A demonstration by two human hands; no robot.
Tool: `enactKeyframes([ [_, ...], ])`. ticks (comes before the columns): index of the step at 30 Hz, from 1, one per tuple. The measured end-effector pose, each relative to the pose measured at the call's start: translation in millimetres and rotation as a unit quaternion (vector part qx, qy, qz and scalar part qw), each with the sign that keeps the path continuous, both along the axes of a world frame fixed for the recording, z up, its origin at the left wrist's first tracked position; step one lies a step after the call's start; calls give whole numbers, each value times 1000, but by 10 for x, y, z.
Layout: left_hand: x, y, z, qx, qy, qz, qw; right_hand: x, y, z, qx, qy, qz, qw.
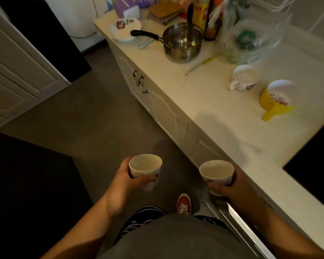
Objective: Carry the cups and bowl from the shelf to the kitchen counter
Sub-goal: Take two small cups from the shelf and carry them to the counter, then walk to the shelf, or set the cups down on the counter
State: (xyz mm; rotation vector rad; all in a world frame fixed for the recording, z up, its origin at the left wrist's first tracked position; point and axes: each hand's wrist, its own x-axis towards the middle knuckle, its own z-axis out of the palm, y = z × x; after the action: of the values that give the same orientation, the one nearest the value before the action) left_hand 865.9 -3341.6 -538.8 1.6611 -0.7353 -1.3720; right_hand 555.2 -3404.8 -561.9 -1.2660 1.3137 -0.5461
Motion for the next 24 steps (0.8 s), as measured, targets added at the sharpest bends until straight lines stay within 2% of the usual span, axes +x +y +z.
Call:
enactKeyframes([
  [7, 378, -782, -56, 19, -5, -48, 999, 390, -777, 94, -57, 10, -13, 998],
  [13, 499, -1874, -45, 19, 7, -165, 986, 475, -1209, 113, -49, 24, -131, 990],
  [19, 170, -2975, 19, -42, -22, -338, 940, 422, -1308, 247, -23, 21, -271, 962],
  [24, -246, -3446, -5, -67, -33, -442, 894, 404, -1232, 307, -26, 44, -379, 924],
])
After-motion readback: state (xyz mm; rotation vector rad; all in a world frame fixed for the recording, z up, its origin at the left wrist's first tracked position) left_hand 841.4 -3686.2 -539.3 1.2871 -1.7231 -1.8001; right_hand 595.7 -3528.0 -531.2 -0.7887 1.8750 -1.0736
